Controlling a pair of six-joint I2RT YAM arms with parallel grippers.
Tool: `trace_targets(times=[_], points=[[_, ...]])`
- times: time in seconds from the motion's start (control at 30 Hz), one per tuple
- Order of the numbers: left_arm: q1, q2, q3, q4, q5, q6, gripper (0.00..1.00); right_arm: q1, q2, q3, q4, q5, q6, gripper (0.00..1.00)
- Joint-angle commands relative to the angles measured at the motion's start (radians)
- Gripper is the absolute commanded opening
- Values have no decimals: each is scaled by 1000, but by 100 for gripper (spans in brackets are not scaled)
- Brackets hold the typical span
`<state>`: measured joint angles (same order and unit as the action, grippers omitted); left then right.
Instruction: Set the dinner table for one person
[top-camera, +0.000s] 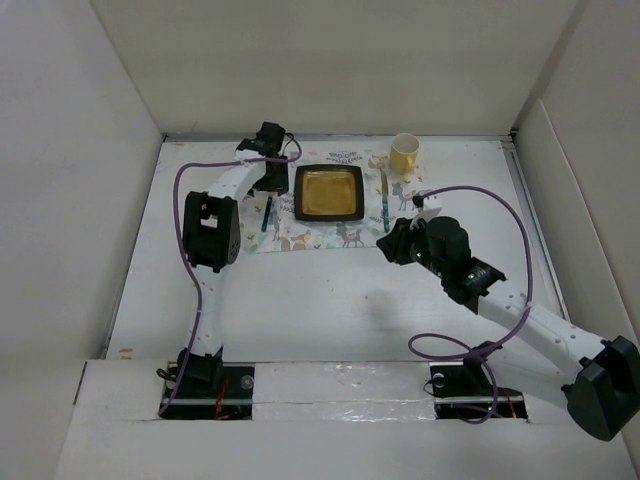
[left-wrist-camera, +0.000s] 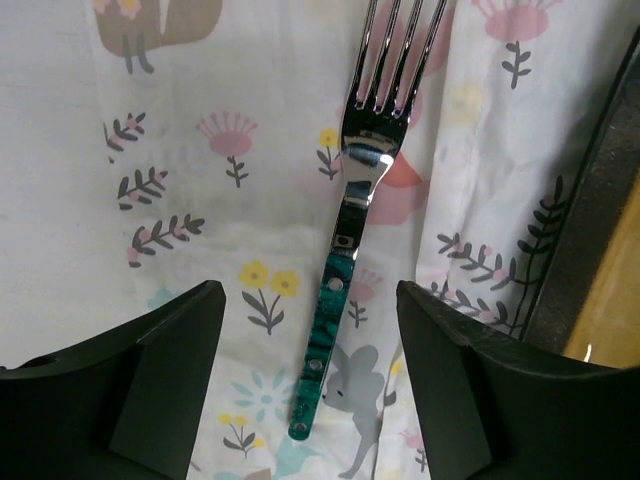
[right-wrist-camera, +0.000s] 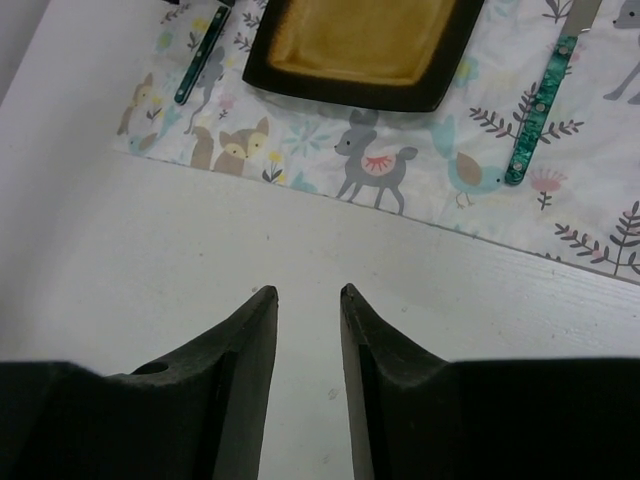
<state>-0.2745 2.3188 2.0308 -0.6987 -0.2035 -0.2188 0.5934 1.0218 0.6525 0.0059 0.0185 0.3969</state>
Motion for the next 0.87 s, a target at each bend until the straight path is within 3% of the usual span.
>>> trace_targets(times=[0.0, 0.17, 0.37, 0.47, 0.63, 0.77, 0.83], points=[[-3, -217, -42, 39, -10, -33, 67, 19, -25, 44, -1, 18, 6, 39], [-14, -544, -165, 162, 59, -80, 67, 54, -90, 88, -52, 32, -4, 46], [-38, -1019, -518, 405, 196, -122, 72, 89, -250, 257, -205, 106, -61, 52], [-38, -1254, -661, 479, 197, -140, 75, 89, -343, 346, -251, 164, -75, 54], [-38, -1620, -794, 496, 90, -122, 84, 89, -592, 435, -239, 299, -70, 65], [-38, -1805, -859, 459, -20, -102, 86, 89, -716, 383, -153, 339, -67, 81], [-38, -1863, -912, 430, -28, -116, 87, 89, -720, 368, -164, 369, -61, 82]])
